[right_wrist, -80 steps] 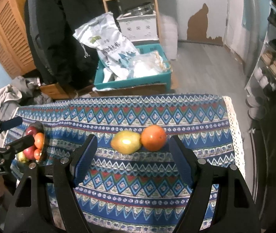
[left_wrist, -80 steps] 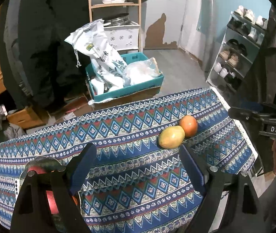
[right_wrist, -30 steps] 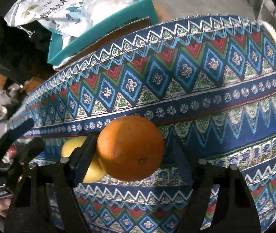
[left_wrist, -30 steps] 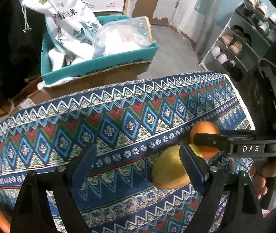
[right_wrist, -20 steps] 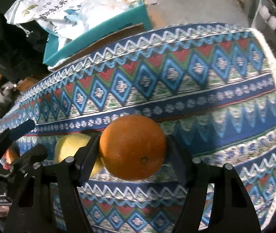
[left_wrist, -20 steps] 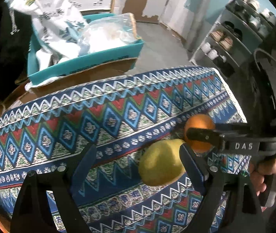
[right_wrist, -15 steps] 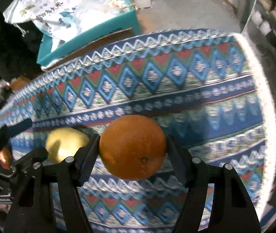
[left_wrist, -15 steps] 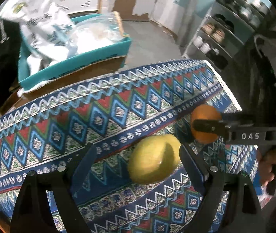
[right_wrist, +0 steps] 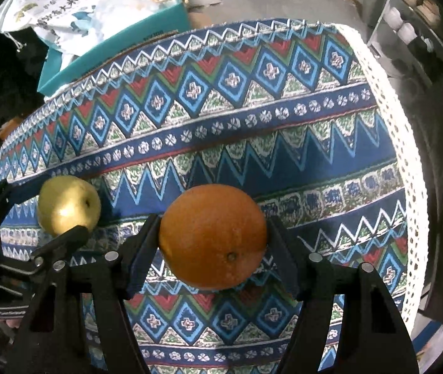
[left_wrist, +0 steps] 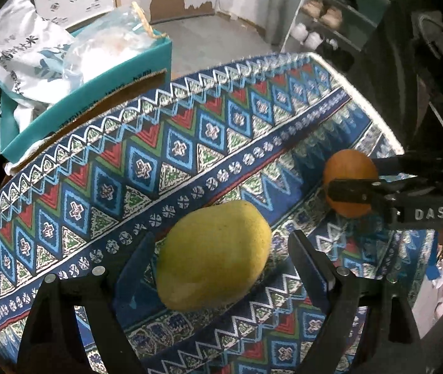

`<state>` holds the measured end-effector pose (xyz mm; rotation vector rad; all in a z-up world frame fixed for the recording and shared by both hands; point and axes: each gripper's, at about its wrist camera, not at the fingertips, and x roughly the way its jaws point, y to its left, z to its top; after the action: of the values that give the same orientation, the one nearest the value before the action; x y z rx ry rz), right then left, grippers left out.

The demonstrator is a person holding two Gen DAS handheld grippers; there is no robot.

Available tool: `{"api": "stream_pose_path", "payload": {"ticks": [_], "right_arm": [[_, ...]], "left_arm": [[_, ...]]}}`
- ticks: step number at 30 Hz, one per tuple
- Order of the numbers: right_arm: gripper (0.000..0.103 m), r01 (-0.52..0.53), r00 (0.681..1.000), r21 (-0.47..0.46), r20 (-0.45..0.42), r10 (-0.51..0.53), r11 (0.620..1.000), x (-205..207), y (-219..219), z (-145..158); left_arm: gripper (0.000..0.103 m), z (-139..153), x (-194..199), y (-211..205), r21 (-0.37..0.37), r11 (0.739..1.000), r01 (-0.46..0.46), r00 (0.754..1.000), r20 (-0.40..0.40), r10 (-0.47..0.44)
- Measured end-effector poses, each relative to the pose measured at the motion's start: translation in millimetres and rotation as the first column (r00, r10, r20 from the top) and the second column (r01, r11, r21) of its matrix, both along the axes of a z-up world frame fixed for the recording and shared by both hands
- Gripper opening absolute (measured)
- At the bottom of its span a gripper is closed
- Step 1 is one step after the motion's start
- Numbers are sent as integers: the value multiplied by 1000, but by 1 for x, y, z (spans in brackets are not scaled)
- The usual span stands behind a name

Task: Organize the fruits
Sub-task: 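Lift the orange and mango in both tools and carry them over the glass plate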

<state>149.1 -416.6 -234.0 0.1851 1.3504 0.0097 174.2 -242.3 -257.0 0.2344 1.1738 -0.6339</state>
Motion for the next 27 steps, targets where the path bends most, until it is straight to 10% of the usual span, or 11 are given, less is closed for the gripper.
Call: {"api": "stream_pose_path", "payload": {"ticks": [27], "right_arm": [[69, -68, 997, -29, 45, 69, 997, -7, 14, 11]], "left_arm": [[74, -1, -23, 27, 40, 999, -17, 1000, 14, 16]]}}
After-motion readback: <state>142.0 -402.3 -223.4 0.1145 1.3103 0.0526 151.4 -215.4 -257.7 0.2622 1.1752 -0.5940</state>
